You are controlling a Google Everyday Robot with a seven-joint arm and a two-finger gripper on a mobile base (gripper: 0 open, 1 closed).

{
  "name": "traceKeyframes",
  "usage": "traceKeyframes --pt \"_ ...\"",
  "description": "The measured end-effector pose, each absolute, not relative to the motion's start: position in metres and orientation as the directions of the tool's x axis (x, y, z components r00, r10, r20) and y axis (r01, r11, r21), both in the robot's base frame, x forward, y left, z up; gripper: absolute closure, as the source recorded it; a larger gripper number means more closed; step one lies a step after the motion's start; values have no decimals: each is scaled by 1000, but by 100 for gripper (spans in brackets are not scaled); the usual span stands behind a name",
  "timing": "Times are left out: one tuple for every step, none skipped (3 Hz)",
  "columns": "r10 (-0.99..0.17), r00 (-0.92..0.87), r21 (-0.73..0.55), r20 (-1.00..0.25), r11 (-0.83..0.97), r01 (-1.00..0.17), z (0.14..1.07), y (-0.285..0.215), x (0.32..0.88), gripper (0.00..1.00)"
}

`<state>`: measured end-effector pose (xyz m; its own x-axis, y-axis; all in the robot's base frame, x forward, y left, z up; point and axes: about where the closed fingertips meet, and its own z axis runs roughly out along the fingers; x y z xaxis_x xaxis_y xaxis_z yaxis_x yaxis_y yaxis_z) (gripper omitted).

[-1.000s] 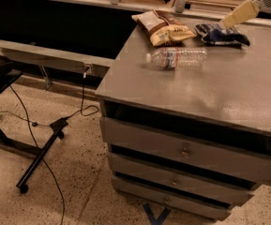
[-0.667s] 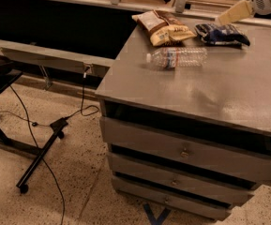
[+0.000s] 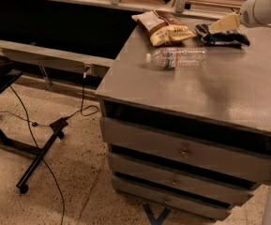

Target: Pick blue chip bag

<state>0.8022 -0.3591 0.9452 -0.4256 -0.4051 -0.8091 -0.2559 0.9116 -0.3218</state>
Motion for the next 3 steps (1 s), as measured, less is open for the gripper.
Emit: traceKeyframes --pt "-384 -423 -299 -821 920 -253 925 -361 812 0" --pt "-378 -419 -289 -825 921 -263 907 -358 820 0" --pt "-379 -416 -286 -827 920 -270 893 -358 825 0"
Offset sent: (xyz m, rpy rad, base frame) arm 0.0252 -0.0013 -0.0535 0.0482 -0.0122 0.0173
